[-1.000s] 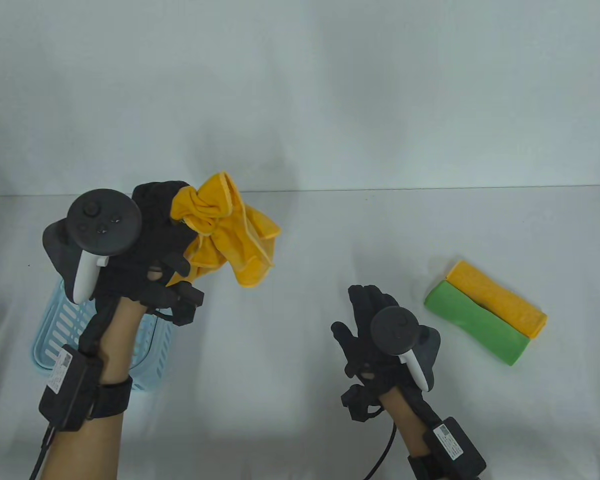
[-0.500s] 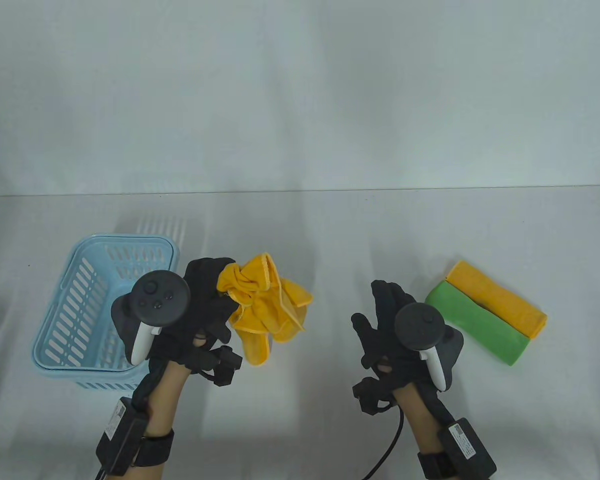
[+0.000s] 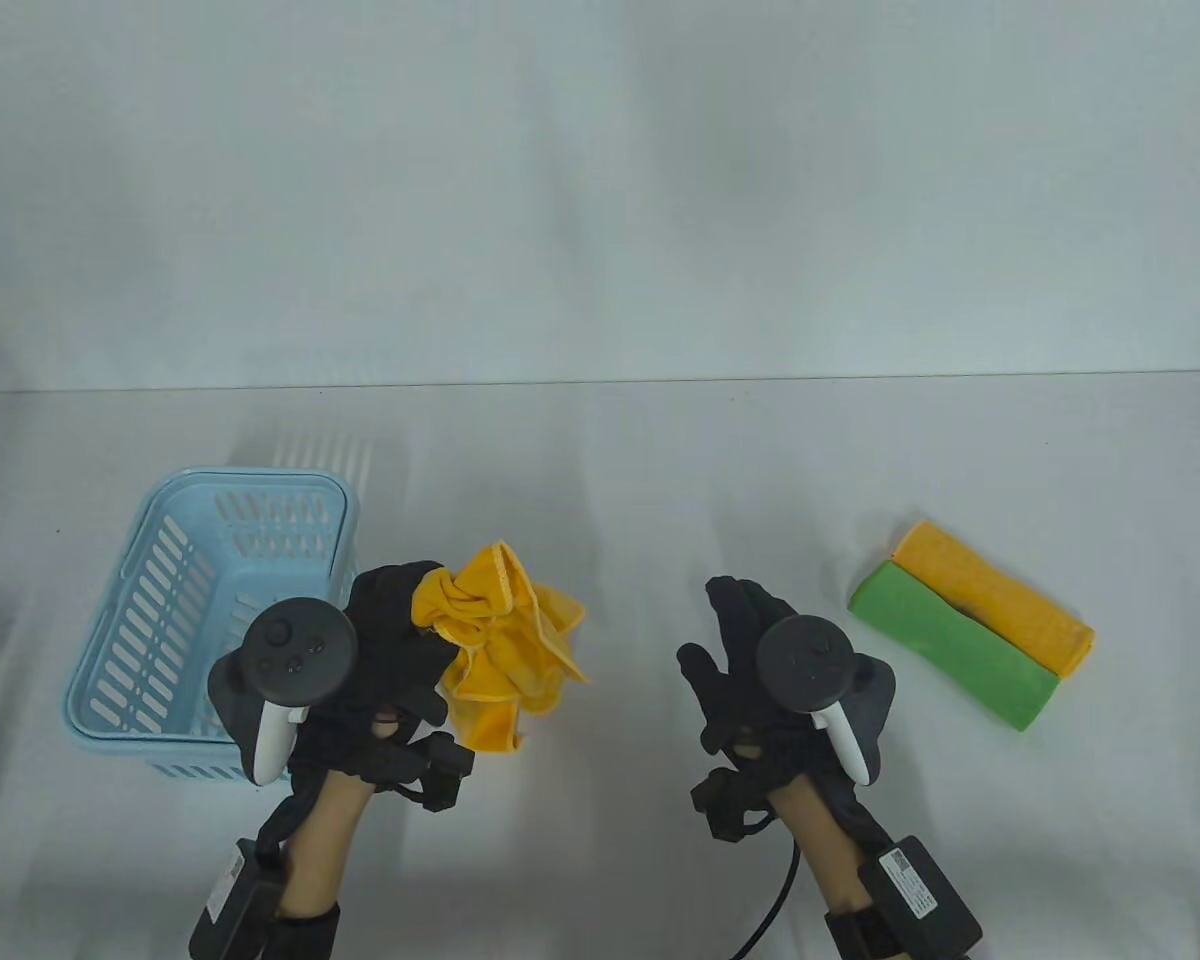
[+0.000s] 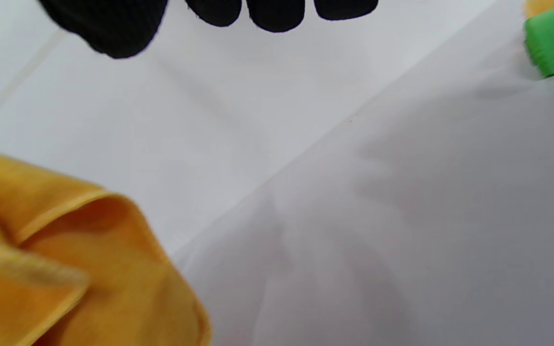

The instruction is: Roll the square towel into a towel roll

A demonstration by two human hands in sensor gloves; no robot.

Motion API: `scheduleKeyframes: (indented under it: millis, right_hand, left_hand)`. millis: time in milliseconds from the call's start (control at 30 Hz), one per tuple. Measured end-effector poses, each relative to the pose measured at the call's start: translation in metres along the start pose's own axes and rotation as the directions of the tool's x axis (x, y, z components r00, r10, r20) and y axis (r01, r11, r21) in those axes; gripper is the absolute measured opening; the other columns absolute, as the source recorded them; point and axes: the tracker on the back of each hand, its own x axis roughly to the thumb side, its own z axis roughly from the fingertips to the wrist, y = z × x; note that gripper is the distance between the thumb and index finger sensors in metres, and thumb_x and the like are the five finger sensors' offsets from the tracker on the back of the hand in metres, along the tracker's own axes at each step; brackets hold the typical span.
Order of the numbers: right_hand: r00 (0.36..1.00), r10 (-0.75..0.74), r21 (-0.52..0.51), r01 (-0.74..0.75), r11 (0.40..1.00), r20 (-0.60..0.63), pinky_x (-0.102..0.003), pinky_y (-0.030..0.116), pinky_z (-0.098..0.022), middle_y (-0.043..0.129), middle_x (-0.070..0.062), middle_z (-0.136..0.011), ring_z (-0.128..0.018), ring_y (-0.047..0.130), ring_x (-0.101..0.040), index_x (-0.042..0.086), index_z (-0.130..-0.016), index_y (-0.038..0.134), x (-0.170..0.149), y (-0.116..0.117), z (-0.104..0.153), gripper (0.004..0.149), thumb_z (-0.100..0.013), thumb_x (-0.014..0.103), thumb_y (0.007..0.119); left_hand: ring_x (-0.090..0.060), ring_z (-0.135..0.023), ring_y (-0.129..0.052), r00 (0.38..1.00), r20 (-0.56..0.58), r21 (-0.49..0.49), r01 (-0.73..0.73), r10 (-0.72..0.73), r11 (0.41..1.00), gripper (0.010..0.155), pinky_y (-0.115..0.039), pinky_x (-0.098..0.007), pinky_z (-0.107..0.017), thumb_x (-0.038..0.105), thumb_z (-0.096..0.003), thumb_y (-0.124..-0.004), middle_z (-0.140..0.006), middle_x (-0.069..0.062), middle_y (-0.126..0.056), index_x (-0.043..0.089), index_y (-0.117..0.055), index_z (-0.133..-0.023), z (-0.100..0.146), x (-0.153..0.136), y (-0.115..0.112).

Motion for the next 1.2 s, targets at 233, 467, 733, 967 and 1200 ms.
scheduleKeyframes:
  millis: [233,467,733,967,1200]
  right_hand:
    - [0.994,-0.046,0.140,0.032,0.990,0.099,-0.060,0.053,-0.071,0.056,0.005,-0.105,-0.101,0.058,-0.034,0.035,-0.097,0.049,0.019,0.025,0.009,0.069,-0.035,0.052,0.074]
    - [0.993,-0.025,0.169,0.005,0.986,0.114,-0.058,0.056,-0.070,0.059,0.006,-0.103,-0.099,0.062,-0.032,0.034,-0.094,0.052,0.030,0.045,0.008,0.069,-0.033,0.051,0.079]
    - [0.993,-0.073,0.067,0.067,0.996,0.096,-0.055,0.064,-0.066,0.075,0.008,-0.091,-0.090,0.076,-0.029,0.037,-0.080,0.072,0.030,0.046,0.006,0.046,-0.035,0.044,0.079]
    - [0.968,-0.248,-0.003,0.248,0.969,0.047,-0.054,0.066,-0.064,0.080,0.007,-0.087,-0.085,0.081,-0.028,0.038,-0.076,0.076,0.020,0.025,0.005,0.039,-0.037,0.042,0.077]
    - [0.930,-0.366,-0.036,0.366,0.930,0.007,-0.054,0.067,-0.063,0.081,0.006,-0.087,-0.081,0.084,-0.028,0.038,-0.076,0.074,0.010,0.006,0.003,0.039,-0.038,0.042,0.076]
  left_hand:
    - [-0.018,-0.064,-0.098,1.000,-0.009,-0.011,-0.024,0.024,1.000,0.055,-0.081,-0.042,-0.059,0.045,-0.0371,-0.087,-0.093,0.005,-0.072,0.032,-0.069,-0.088,0.000,-0.002,-0.006]
    - [-0.018,-0.064,-0.097,0.999,0.009,-0.043,-0.031,0.032,0.999,0.056,-0.081,-0.042,-0.059,0.045,-0.0371,-0.087,-0.093,0.004,-0.072,0.032,-0.069,-0.088,0.002,0.005,-0.014]
    - [-0.018,-0.064,-0.098,0.999,0.018,-0.071,-0.048,0.050,0.996,0.056,-0.081,-0.042,-0.059,0.045,-0.0371,-0.087,-0.093,0.004,-0.072,0.032,-0.069,-0.088,0.003,0.009,-0.020]
    - [-0.019,-0.064,-0.098,1.000,0.005,-0.088,-0.005,0.006,0.996,0.056,-0.080,-0.043,-0.059,0.044,-0.0369,-0.087,-0.093,0.004,-0.072,0.032,-0.070,-0.088,0.001,0.005,-0.024]
    - [-0.020,-0.065,-0.097,0.995,-0.004,-0.130,0.095,-0.096,0.987,0.056,-0.080,-0.044,-0.059,0.044,-0.0365,-0.087,-0.093,0.004,-0.073,0.032,-0.070,-0.088,-0.003,-0.001,-0.037]
